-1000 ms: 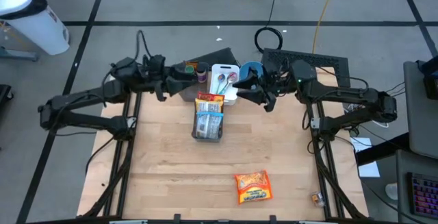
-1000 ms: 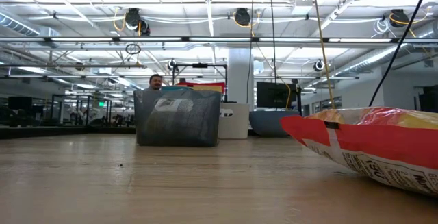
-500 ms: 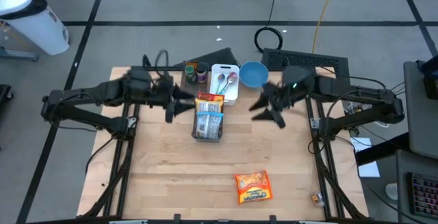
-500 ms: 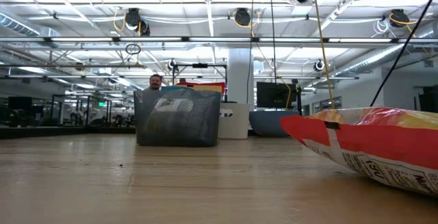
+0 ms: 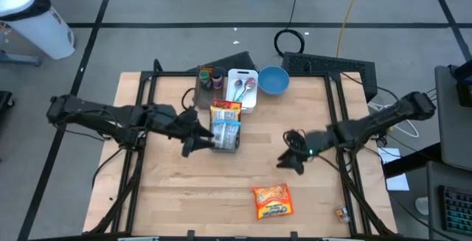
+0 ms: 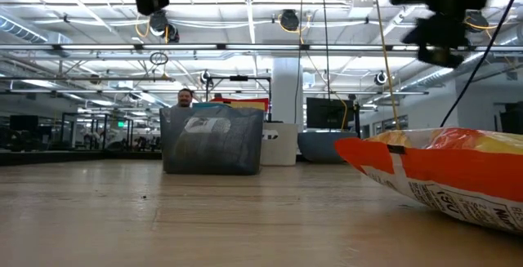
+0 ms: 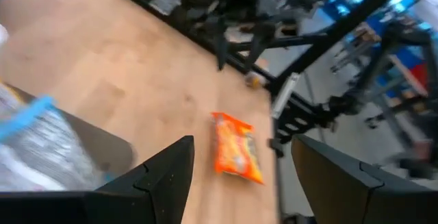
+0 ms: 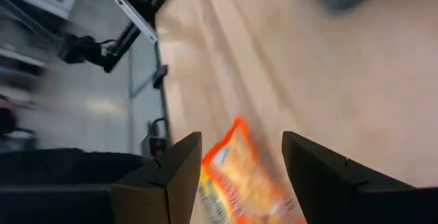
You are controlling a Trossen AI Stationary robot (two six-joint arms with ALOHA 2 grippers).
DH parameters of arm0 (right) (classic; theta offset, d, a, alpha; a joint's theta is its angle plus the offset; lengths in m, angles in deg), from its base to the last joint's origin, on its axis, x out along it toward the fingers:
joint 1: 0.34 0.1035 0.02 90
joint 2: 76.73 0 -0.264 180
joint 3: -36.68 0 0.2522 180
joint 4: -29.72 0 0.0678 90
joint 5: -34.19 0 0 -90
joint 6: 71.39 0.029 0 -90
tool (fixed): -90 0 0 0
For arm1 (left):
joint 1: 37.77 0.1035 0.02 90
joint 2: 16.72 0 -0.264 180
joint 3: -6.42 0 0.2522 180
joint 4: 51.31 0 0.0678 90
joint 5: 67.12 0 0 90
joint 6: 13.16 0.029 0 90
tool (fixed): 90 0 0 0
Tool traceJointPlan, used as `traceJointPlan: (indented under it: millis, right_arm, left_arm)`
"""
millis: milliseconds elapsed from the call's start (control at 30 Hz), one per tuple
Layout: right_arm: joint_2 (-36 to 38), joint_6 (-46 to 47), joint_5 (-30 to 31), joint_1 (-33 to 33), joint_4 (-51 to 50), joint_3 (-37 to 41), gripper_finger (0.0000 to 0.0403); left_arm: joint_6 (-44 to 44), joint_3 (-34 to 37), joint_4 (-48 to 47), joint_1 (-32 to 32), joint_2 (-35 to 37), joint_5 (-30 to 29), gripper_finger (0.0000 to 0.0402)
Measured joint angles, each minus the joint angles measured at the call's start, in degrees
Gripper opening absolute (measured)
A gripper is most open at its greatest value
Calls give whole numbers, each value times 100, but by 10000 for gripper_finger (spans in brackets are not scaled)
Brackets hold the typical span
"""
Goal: Pick & Place Food Item
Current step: Put the orange noodle pack into the bottom black bin
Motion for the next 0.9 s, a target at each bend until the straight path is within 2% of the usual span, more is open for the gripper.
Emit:
traceJointPlan:
  millis: [133, 267, 400, 500, 667, 900]
  right_arm:
    - [-96, 963, 472, 969, 399, 466, 196]
    - [-226, 1756, 1317, 1895, 555, 688, 196]
    - [-374, 2519, 1912, 2482, 747, 876, 196]
    - [-528, 2859, 2069, 2594, 741, 889, 196]
    - [-965, 3193, 1884, 2594, 709, 895, 196]
    - [-1479, 3210, 1876, 2497, 767, 895, 196]
  left_arm:
    - [-307, 70, 6, -313, -126, -50, 255]
    - [-498, 75, 26, -530, -294, -150, 255]
    - [-696, 72, 219, -582, -464, -188, 255]
    - [-723, 71, 505, -578, -539, -263, 255]
    - [-715, 64, 503, -572, -554, -351, 255]
    - [-730, 66, 505, -542, -552, -407, 255]
